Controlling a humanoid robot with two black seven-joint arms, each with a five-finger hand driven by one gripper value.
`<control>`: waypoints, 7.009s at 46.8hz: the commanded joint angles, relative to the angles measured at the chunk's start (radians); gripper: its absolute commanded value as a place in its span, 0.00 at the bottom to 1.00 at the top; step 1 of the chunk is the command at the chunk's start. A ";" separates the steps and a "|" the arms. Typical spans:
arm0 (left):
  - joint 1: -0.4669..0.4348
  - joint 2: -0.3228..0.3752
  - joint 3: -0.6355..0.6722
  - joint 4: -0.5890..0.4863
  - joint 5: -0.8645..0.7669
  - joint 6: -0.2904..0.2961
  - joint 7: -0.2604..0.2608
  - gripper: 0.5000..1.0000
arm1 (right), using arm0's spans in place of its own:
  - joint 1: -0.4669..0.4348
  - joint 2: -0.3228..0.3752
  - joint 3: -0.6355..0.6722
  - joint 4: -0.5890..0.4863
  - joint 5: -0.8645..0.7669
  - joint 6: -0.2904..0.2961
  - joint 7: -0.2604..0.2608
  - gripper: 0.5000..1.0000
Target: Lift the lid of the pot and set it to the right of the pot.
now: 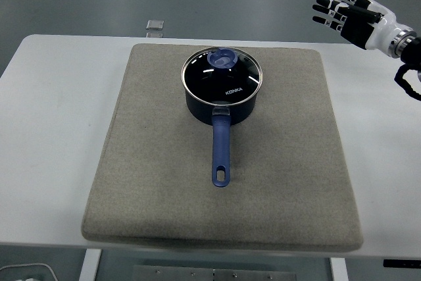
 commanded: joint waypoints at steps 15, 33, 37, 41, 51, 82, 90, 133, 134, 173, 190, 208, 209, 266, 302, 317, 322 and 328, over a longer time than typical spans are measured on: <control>0.000 0.000 0.000 0.000 0.000 0.000 0.000 1.00 | 0.018 0.017 -0.009 -0.002 -0.010 -0.009 0.005 0.82; 0.000 0.000 0.000 0.000 0.000 0.000 -0.001 1.00 | 0.029 0.019 -0.001 0.008 -0.079 -0.013 0.007 0.82; 0.000 0.000 0.000 0.000 0.000 0.000 0.000 1.00 | 0.032 0.019 -0.001 0.017 -0.099 -0.013 0.005 0.82; -0.002 0.000 -0.001 0.001 0.000 0.000 0.000 1.00 | 0.041 0.019 -0.003 0.017 -0.119 -0.013 0.005 0.82; 0.000 0.000 0.000 0.001 0.000 0.000 0.000 1.00 | 0.098 0.019 -0.009 0.041 -0.236 -0.004 0.007 0.82; 0.000 0.000 0.000 0.001 0.000 0.000 0.000 1.00 | 0.192 0.062 -0.020 0.153 -0.828 0.102 0.008 0.82; 0.000 0.000 0.000 0.001 0.000 0.000 -0.001 1.00 | 0.239 0.077 -0.047 0.186 -0.938 0.103 0.010 0.82; 0.000 0.000 0.000 0.001 0.000 0.000 0.000 1.00 | 0.379 0.206 -0.273 0.222 -1.421 0.100 0.045 0.81; 0.000 0.000 0.000 0.000 0.000 0.000 -0.001 1.00 | 0.380 0.206 -0.274 0.222 -1.426 0.099 0.045 0.81; 0.000 0.000 0.000 0.000 0.000 0.000 -0.001 1.00 | 0.409 0.275 -0.366 0.244 -1.553 0.008 0.045 0.81; 0.000 0.000 -0.001 0.000 0.000 0.000 0.000 1.00 | 0.403 0.270 -0.368 0.235 -1.555 0.003 0.054 0.78; 0.000 0.000 0.000 0.000 0.000 0.000 0.000 1.00 | 0.405 0.270 -0.392 0.233 -1.553 0.003 0.060 0.62; 0.000 0.000 0.000 0.001 0.000 -0.001 0.000 1.00 | 0.405 0.270 -0.392 0.233 -1.553 0.005 0.060 0.61; 0.000 0.000 0.000 0.001 0.000 0.000 0.000 1.00 | 0.405 0.278 -0.383 0.212 -1.537 0.054 0.060 0.32; 0.000 0.000 -0.001 0.001 0.000 -0.001 0.000 1.00 | 0.442 0.278 -0.343 0.190 -1.400 0.177 0.048 0.00; 0.000 0.000 0.000 0.001 0.000 0.000 0.000 1.00 | 0.465 0.258 -0.351 0.181 -1.402 0.180 0.047 0.00; 0.000 0.000 0.000 0.001 0.000 -0.001 0.000 1.00 | 0.483 0.220 -0.353 0.181 -1.396 0.186 0.051 0.00; 0.000 0.000 0.000 0.000 0.000 0.000 0.000 1.00 | 0.492 0.171 -0.343 0.181 -1.386 0.207 0.059 0.00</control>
